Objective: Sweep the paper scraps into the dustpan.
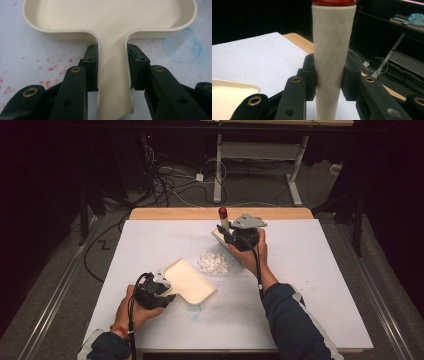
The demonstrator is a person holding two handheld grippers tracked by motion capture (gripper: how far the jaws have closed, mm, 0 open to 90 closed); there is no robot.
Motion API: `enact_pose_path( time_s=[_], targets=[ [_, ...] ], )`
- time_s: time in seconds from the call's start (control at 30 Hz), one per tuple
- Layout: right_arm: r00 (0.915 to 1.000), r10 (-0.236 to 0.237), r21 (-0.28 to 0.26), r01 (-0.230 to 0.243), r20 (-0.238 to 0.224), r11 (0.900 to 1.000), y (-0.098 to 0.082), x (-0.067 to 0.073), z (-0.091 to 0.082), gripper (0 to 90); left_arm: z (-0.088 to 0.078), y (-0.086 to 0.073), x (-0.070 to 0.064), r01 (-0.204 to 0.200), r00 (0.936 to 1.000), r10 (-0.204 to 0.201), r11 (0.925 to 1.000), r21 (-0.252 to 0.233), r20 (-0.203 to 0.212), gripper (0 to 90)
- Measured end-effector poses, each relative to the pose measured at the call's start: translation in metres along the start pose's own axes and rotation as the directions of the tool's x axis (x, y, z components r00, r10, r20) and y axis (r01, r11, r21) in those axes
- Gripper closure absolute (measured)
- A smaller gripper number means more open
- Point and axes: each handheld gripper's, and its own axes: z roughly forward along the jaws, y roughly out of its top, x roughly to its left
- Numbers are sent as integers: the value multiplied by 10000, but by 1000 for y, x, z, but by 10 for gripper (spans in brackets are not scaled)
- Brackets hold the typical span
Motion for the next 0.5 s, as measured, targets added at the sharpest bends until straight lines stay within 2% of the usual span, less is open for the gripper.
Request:
enact_pose_path(
  time_s=[0.2, 0.3, 0.5],
  targets=[
    [9978, -86, -212, 73, -661, 9997, -1, 12, 4, 702, 3, 2, 2, 19, 10000, -19, 10000, 50, 20, 636],
    [9969, -67, -251, 48, -780, 9997, -2, 16, 4, 700, 6, 5, 3, 52, 10000, -52, 10000, 71, 40, 637],
    [9914, -141, -477, 79, -1301, 9988, -2, 31, 3, 693, 12, 12, 3, 96, 9999, -97, 9998, 201, 32, 636]
  ],
)
